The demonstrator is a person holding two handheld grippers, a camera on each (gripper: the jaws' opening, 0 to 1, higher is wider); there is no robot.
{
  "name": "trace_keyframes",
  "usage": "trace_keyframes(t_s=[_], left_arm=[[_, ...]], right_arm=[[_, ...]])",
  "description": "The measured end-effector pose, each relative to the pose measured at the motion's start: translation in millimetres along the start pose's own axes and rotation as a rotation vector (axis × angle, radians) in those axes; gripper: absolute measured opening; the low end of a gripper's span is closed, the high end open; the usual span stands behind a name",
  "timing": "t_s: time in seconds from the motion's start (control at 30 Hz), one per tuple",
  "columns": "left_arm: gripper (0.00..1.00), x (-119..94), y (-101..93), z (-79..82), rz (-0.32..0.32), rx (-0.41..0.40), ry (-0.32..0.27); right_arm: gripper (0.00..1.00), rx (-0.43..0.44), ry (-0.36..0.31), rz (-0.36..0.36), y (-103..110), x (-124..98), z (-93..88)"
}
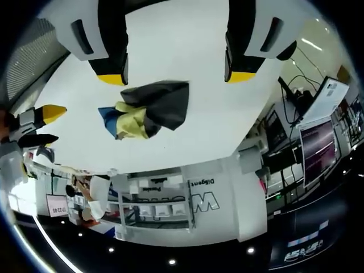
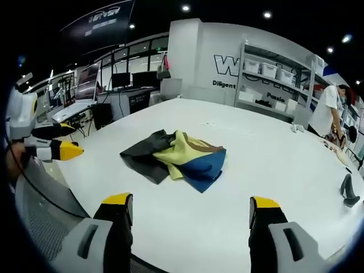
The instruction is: Fold the garment on the visible template until the final outline fits inside the template.
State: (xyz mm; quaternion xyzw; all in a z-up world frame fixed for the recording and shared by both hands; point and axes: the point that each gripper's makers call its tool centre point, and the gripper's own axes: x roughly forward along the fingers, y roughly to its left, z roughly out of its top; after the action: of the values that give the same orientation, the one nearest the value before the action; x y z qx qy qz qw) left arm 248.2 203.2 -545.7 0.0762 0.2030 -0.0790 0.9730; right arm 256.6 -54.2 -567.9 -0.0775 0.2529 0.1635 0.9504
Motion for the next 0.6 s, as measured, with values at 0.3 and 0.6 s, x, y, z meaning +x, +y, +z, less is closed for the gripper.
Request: trace_keyframes(t_s=[0.3,0.6], left_arm=[[0.72,2.0,-0.1,-2.5,-0.004,-0.009,0.017],[0.72,4.4,-1.0,-4.5,-0.014,-0.021,0.035]], right_arm=[[0.82,0.008,0.015,0.005,0.0,1.4,-2.4],[0.83,0.016,0.017,0.002,-1.0,1.1,-2.6]])
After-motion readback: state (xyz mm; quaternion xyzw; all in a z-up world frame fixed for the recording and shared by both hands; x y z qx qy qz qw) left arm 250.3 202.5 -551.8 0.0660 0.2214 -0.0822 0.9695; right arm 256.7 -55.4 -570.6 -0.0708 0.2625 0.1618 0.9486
